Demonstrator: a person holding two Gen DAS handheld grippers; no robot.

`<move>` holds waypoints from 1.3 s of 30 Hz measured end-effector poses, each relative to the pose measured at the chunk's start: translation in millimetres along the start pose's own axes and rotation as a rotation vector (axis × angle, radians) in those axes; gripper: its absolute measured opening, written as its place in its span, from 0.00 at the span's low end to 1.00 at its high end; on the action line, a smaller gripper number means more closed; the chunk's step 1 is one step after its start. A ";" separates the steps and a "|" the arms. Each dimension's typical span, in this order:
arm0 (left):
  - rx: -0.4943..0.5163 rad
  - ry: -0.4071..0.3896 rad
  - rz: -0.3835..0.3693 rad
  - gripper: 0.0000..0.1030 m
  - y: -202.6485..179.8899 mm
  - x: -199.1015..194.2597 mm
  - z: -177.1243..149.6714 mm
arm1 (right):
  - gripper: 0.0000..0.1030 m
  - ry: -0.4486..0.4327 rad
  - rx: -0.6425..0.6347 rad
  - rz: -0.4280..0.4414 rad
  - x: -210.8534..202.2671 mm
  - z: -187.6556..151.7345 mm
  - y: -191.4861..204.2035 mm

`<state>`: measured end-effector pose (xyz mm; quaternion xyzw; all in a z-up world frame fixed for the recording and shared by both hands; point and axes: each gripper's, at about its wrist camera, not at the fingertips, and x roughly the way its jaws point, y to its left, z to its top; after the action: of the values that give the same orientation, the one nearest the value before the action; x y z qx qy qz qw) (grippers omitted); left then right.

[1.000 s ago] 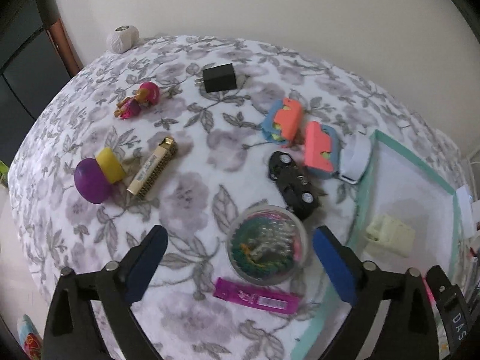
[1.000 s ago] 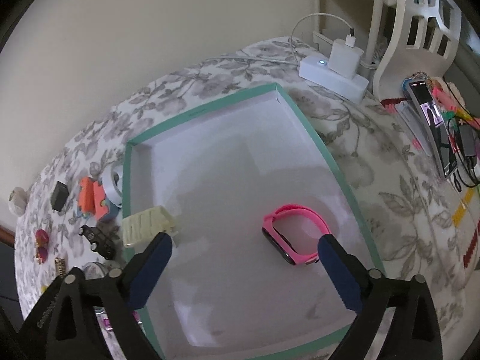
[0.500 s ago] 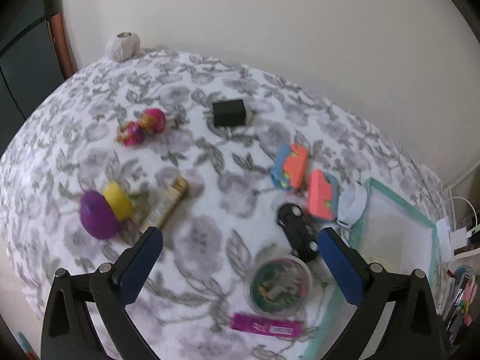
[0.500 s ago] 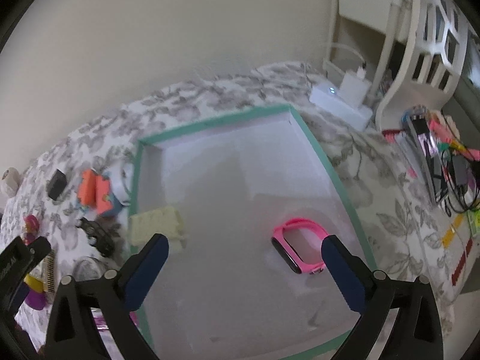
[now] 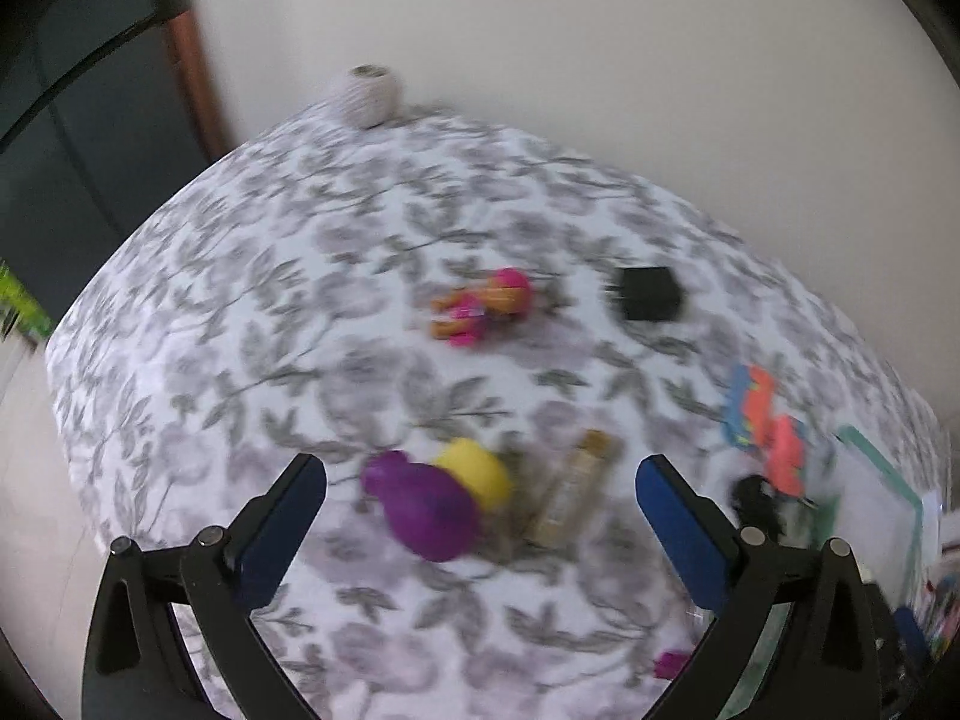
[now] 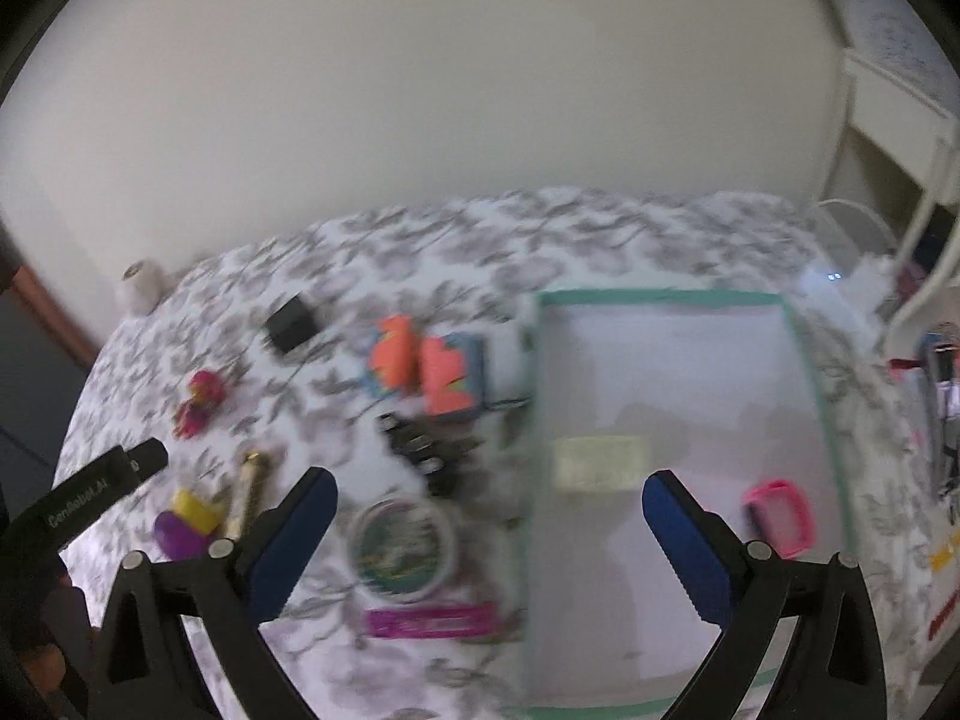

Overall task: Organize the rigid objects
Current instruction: 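Grasp the purple-and-yellow squishy toy with the left tool while the right tool reaches the bead tin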

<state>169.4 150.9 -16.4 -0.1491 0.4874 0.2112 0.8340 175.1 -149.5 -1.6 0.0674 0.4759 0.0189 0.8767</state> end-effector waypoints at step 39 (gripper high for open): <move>-0.335 0.185 -0.162 0.94 54.2 97.3 -24.6 | 0.88 0.287 -0.130 0.021 99.5 -58.5 46.8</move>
<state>166.4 206.8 -115.7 -0.3432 0.5064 0.2067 0.7636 181.9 -87.5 -109.4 0.0119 0.5932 0.0682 0.8021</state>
